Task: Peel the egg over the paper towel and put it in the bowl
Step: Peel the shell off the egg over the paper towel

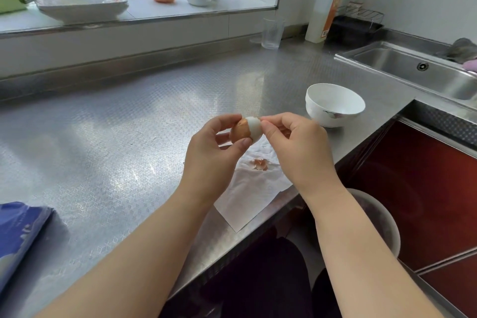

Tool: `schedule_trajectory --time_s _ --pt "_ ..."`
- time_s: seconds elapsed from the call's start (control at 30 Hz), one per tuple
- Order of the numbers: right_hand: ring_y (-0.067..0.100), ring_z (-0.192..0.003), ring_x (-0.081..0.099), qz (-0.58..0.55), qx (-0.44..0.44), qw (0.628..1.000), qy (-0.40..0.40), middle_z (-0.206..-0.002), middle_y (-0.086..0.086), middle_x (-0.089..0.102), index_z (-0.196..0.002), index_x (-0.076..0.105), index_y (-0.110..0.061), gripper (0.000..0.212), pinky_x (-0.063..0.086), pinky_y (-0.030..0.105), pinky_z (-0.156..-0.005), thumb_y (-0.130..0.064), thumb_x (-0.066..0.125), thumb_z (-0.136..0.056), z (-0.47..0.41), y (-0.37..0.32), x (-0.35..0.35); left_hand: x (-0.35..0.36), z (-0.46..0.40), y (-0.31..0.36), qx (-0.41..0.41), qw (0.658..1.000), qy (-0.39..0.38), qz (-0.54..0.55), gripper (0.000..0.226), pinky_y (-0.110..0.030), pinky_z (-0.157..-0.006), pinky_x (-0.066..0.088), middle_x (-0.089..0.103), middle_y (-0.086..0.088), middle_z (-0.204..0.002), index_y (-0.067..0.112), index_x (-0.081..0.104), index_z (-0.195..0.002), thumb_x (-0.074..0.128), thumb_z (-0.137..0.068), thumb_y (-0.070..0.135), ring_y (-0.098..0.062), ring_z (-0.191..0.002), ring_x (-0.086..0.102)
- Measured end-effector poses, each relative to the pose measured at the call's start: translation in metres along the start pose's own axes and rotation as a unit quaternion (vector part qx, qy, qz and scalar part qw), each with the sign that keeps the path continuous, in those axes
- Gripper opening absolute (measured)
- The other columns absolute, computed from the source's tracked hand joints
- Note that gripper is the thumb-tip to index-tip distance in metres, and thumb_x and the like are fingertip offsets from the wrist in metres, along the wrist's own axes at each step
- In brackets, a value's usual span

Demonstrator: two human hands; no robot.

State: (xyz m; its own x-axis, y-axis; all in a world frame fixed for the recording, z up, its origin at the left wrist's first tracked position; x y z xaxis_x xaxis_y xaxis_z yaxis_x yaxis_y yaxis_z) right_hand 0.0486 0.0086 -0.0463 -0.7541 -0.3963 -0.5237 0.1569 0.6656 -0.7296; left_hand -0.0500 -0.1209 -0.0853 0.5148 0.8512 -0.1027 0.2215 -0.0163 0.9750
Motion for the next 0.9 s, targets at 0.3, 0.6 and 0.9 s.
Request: schedule_trajectory --time_s 0.3,0.6,0.9 --pt "0.026 -0.073 0.061 0.131 -0.108 0.979 0.112 -0.079 0.005 0.068 -0.084 0.068 -0.008 0.016 0.045 0.032 -0.065 -0.019 0.057 -0.089 0.008 -0.022 0.000 -0.001 0.000 0.001 0.000 1.000 0.002 0.004 0.038 -0.023 -0.088 0.055 0.069 0.017 -0.105 0.031 0.065 -0.110 0.076 -0.082 0.008 0.002 -0.095 0.067" --pt "0.013 -0.082 0.060 -0.054 0.077 0.995 0.017 -0.088 -0.004 0.065 -0.092 0.061 -0.015 0.016 0.041 0.013 -0.066 -0.020 0.047 -0.099 0.000 0.016 0.017 -0.003 -0.002 -0.006 -0.027 0.999 0.002 0.026 0.037 -0.021 -0.085 0.053 0.070 0.014 -0.106 0.034 0.065 -0.105 0.076 -0.082 0.008 -0.005 -0.097 0.069" --pt "0.004 -0.076 0.066 -0.053 0.124 0.988 -0.071 -0.075 -0.010 0.072 -0.079 0.073 -0.023 0.005 0.050 0.022 -0.074 -0.025 0.070 -0.084 0.011 0.033 0.013 -0.009 -0.003 -0.015 -0.066 0.994 0.033 0.078 0.027 -0.031 -0.091 0.055 0.072 0.008 -0.107 0.022 0.068 -0.111 0.073 -0.086 0.013 -0.007 -0.098 0.069"
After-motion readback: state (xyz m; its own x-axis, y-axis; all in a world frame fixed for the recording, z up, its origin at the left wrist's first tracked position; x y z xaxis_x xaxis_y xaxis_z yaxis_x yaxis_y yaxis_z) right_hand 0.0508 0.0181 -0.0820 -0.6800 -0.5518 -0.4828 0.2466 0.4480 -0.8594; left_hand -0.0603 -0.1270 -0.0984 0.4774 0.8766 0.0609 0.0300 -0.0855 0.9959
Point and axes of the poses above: each hand's wrist, its own z-axis away from the middle knuckle, its own x-axis out of the palm, y = z × x, the point moved 10 cm from there along -z, towards the middle knuckle
